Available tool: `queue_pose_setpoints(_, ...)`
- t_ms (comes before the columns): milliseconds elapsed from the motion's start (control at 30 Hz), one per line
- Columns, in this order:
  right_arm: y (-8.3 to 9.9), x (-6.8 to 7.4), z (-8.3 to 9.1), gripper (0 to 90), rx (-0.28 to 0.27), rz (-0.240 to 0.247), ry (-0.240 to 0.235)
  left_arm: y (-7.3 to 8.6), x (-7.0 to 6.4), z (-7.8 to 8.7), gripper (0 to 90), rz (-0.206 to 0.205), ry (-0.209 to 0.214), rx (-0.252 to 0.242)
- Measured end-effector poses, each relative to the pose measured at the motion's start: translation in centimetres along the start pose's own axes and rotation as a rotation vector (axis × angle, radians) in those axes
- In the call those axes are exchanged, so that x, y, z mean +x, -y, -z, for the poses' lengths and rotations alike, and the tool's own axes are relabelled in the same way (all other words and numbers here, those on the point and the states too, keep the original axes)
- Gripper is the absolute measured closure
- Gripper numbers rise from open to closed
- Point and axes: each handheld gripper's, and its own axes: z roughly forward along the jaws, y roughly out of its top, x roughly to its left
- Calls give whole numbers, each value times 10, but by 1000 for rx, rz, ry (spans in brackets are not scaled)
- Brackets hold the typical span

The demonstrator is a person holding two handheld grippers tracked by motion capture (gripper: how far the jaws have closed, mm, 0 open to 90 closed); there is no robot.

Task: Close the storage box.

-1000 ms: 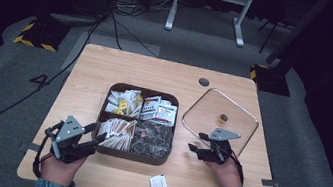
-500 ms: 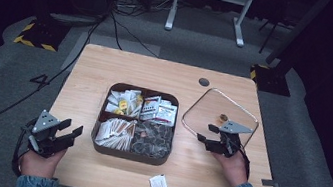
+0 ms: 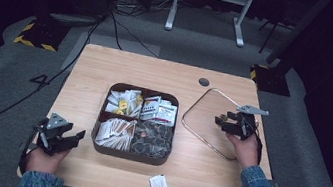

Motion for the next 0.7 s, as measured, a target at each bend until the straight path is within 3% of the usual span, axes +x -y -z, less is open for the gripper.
queue_pose_setpoints(100, -2, -8, -2, 338, 14, -6, 15, 2, 2, -7, 439, -7, -6, 33)
queue_pose_setpoints(200, -2, -20, -8, 337, 47, -30, 25, 3, 3, -9, 430, 3, -4, 32)
queue_pose_setpoints(433, 5, -32, -20, 344, 84, -84, 17, 6, 8, -13, 422, 31, -2, 49)
queue_pose_setpoints(500, 7, -35, -23, 358, 89, -101, 11, 6, 9, -13, 413, 39, -1, 48)
queue_pose_setpoints(533, 8, -37, -25, 406, 99, -122, 2, 7, 10, -14, 408, 49, 2, 48)
queue_pose_setpoints(700, 10, -36, -30, 466, 120, -119, -2, 9, 11, -16, 397, 38, -8, 56)
